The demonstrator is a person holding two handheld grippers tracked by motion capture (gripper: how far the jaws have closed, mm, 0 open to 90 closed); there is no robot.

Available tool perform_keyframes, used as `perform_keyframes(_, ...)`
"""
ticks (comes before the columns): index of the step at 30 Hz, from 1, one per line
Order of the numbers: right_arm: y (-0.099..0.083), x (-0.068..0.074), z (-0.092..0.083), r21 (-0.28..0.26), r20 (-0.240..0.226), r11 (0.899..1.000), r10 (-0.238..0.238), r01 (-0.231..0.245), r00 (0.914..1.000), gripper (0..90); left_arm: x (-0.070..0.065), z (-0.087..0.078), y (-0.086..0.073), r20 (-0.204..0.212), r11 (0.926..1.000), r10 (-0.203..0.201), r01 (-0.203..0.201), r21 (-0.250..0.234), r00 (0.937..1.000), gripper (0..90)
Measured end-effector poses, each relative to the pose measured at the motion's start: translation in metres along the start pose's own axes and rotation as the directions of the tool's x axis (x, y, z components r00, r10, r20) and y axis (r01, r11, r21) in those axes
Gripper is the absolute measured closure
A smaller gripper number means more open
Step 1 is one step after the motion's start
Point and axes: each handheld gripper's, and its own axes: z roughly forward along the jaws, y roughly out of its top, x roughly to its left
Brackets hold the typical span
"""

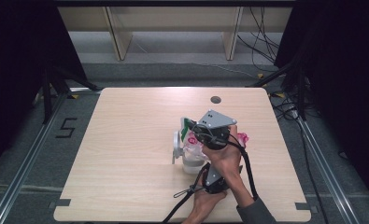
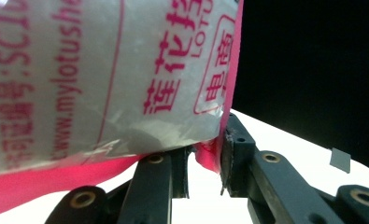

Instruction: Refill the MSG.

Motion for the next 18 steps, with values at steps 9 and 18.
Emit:
perform_keyframes(9, 0.0004, -0.0003, -0.0008, -0.015, 0.021, 1.000, -0.004, 0.004, 0.9998, 89.9, -0.0003, -0.0008, 0.0003, -0.001, 1.0000, 0.005, -0.005, 0.005, 1.0000, 75.1)
perform_keyframes(18, 0.0012, 0.0017, -0.0015, -0.006, 0.011, 1.000, 0.003, -0.003, 0.9999, 89.9, -0.0002, -0.0011, 0.0010, 0.008, 1.0000, 0.006, -0.006, 0.003, 1.0000, 75.1)
